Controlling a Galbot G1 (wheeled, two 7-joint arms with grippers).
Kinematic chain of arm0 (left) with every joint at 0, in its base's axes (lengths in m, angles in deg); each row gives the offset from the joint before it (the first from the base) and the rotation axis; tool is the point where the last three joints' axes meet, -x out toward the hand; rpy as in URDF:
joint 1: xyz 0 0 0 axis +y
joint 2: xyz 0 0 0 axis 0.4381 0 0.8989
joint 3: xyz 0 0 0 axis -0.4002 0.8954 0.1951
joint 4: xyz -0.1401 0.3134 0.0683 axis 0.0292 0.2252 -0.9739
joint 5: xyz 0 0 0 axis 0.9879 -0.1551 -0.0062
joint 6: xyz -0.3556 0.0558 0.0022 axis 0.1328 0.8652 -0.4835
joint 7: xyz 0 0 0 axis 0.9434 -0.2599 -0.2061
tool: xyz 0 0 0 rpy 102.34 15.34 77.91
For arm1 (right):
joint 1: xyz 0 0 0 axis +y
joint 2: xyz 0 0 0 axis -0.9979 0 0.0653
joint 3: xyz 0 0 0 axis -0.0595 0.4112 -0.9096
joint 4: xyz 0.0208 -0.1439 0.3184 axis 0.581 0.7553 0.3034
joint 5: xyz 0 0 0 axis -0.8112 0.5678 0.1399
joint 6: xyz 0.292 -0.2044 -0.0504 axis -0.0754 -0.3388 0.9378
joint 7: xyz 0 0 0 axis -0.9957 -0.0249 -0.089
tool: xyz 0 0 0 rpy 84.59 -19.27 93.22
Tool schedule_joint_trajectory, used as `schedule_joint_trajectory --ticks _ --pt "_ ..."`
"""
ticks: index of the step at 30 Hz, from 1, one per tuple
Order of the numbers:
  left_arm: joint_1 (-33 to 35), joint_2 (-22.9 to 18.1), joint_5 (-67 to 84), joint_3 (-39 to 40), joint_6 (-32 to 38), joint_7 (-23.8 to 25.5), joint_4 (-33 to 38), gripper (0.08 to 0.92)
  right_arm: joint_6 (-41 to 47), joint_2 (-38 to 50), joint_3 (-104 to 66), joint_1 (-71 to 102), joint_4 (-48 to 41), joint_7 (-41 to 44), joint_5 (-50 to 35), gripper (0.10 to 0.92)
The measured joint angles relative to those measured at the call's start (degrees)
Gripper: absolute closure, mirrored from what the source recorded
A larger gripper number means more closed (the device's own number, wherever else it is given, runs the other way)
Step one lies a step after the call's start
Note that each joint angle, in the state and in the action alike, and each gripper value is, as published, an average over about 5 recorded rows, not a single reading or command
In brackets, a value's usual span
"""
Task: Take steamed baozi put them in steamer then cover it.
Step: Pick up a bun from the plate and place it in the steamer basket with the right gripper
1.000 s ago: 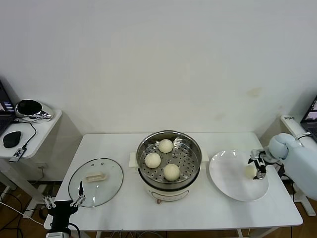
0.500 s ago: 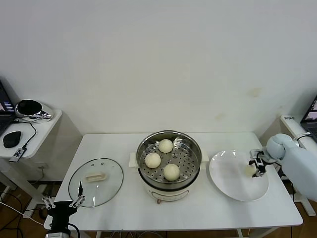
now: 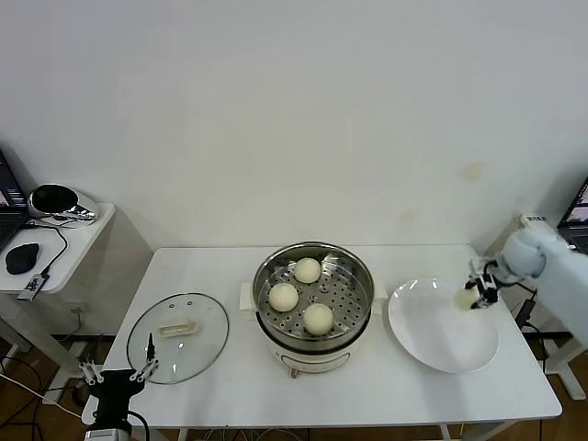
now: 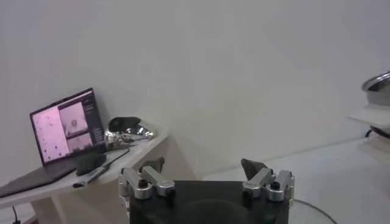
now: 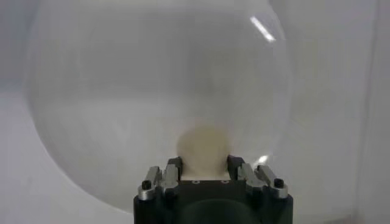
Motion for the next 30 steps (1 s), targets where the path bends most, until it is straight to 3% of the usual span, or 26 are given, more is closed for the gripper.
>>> schedule_joint_trajectory --ticks 8,15,22,30 --pt "-0.3 0.2 -0.3 0.8 -0.1 0.0 0.1 0.177 5.6 0.9 16.6 -19.0 10.7 -1.1 -13.0 0.513" --pt "-0.4 0.5 -0.2 0.7 -0.1 -0.1 0.1 0.177 11.7 -3.9 29.1 -32.4 17.6 -4.6 -25.7 0.509" --pt "-0.2 0.1 -0.1 0.3 -0.1 -0.1 0.3 0.177 18.5 -10.6 35.2 -36.7 19.9 -9.0 -35.5 0.508" --pt "-0.2 -0.5 -0.1 -0.1 -0.2 -0.1 0.5 0.177 23.3 -16.9 38.4 -35.2 19.1 -12.1 -40.1 0.508"
